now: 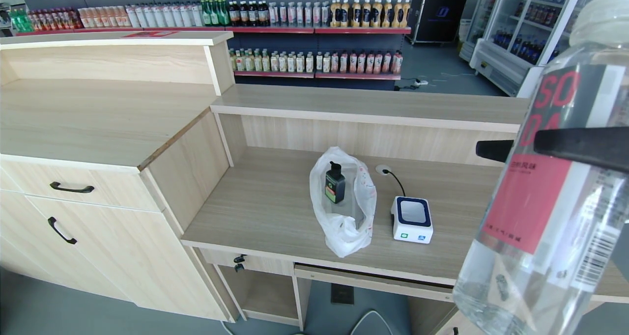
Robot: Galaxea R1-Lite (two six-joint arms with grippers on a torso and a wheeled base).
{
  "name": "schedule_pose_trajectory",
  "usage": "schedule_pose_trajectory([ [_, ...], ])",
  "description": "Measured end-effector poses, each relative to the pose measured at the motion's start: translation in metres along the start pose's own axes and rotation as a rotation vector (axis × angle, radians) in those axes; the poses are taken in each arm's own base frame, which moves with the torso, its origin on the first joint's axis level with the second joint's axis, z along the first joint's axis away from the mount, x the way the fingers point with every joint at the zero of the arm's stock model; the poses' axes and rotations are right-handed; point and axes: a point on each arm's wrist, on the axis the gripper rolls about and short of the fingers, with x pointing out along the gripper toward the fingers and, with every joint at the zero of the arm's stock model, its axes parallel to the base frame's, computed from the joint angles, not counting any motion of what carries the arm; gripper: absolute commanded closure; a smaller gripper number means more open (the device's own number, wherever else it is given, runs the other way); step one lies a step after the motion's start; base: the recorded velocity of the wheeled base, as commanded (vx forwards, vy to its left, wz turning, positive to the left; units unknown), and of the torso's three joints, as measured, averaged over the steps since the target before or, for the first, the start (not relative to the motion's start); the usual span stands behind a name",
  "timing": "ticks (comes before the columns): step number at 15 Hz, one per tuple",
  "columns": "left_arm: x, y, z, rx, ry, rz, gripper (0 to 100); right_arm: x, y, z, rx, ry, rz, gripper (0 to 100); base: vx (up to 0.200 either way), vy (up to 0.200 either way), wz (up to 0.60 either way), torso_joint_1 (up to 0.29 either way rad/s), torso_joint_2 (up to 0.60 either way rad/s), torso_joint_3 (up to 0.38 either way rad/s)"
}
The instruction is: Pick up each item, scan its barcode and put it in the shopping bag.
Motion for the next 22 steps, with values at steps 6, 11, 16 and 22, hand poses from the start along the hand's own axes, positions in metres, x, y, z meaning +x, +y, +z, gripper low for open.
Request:
schedule_pose_trajectory([
  [6, 0.000, 0.000, 0.000, 0.000, 0.000, 0.000, 0, 0.009, -0.003, 0.002, 0.005, 0.016, 0.020, 100, 0.000, 0.000, 0.00, 0.000, 0.00, 0.000],
  [11, 0.000, 0.000, 0.000, 0.000, 0.000, 0.000, 0, 0.008, -0.008, 0.002, -0.071, 0.013, -0.005, 100, 0.000, 0.000, 0.00, 0.000, 0.00, 0.000],
  [16, 0.000, 0.000, 0.000, 0.000, 0.000, 0.000, 0, -0.026, -0.070, -0.003, -0.671, 0.073, -0.341, 100, 0.000, 0.000, 0.00, 0.000, 0.00, 0.000],
  [22, 0.000, 0.000, 0.000, 0.000, 0.000, 0.000, 0, -0.132, -0.163, -0.021, -1.272, 0.386, -0.750, 100, 0.000, 0.000, 0.00, 0.000, 0.00, 0.000],
])
